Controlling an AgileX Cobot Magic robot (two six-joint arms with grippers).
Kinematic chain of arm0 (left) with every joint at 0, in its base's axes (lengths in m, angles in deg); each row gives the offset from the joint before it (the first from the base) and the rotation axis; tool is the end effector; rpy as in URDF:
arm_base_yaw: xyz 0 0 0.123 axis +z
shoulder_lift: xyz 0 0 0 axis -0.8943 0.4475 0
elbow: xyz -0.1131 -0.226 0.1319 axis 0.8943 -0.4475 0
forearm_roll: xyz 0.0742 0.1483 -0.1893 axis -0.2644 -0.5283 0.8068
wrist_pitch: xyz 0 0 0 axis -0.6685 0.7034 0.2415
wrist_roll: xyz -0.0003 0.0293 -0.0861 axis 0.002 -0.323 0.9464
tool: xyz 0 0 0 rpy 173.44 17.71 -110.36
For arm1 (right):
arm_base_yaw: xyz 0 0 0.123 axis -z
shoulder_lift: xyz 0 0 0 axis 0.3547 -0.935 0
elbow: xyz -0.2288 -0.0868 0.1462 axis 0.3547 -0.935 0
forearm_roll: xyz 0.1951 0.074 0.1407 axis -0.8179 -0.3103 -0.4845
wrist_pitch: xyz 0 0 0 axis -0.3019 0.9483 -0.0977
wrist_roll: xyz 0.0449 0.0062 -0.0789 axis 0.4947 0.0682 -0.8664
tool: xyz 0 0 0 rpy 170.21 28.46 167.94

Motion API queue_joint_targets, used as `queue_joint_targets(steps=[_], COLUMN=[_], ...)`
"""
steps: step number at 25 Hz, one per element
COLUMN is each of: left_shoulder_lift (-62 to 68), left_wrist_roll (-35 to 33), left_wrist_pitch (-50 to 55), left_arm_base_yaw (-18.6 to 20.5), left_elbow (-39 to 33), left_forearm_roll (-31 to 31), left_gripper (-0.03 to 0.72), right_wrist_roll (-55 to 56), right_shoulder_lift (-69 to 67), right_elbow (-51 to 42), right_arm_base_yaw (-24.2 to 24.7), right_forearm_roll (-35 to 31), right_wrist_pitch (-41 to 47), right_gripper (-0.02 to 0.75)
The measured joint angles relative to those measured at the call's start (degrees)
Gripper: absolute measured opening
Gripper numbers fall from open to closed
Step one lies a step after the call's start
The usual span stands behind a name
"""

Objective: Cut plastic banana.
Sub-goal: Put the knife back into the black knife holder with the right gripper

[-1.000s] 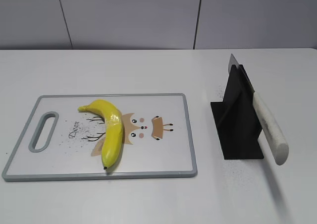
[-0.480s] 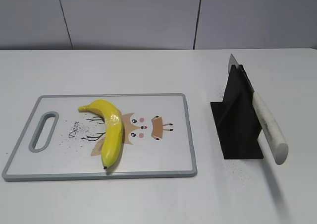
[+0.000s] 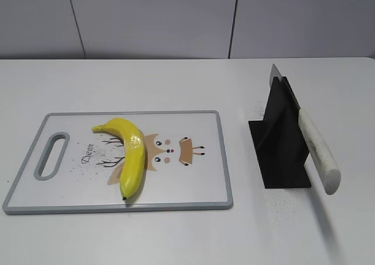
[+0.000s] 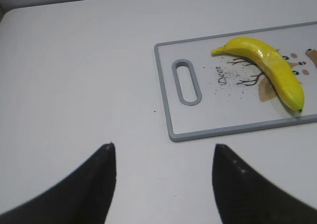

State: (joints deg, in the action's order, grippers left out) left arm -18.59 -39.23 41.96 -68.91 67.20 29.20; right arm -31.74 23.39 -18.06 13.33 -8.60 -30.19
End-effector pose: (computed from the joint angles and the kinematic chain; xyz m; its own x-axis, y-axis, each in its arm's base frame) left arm -0.0035 -0.0068 0.2723 -0.4818 0.1897 -0.8555 0.2341 0.9687 0.0829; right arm -0.0060 0.0023 0.2808 -0.4156 -0.0881 -0.9053 -0.1730 0.9848 -0.0164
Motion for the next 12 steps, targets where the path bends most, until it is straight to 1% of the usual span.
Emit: queue_joint_targets(steps=[3,12], left_shoulder_lift=[0.00,0.00], left_wrist_roll=[0.00,0.00], left_wrist_pitch=[0.00,0.00], left_arm_base_yaw=[0.00,0.00], left_elbow=[0.00,0.00], left_forearm_roll=[0.00,0.00], left_gripper=[0.591,0.591], right_wrist_roll=[0.00,0.00], right_shoulder_lift=[0.00,0.00], right_elbow=[0.00,0.00], right_arm_base_yaw=[3.19,3.64], right_forearm_roll=[0.00,0.05], right_wrist_pitch=[0.00,0.00], right_gripper=[0.526,0.524])
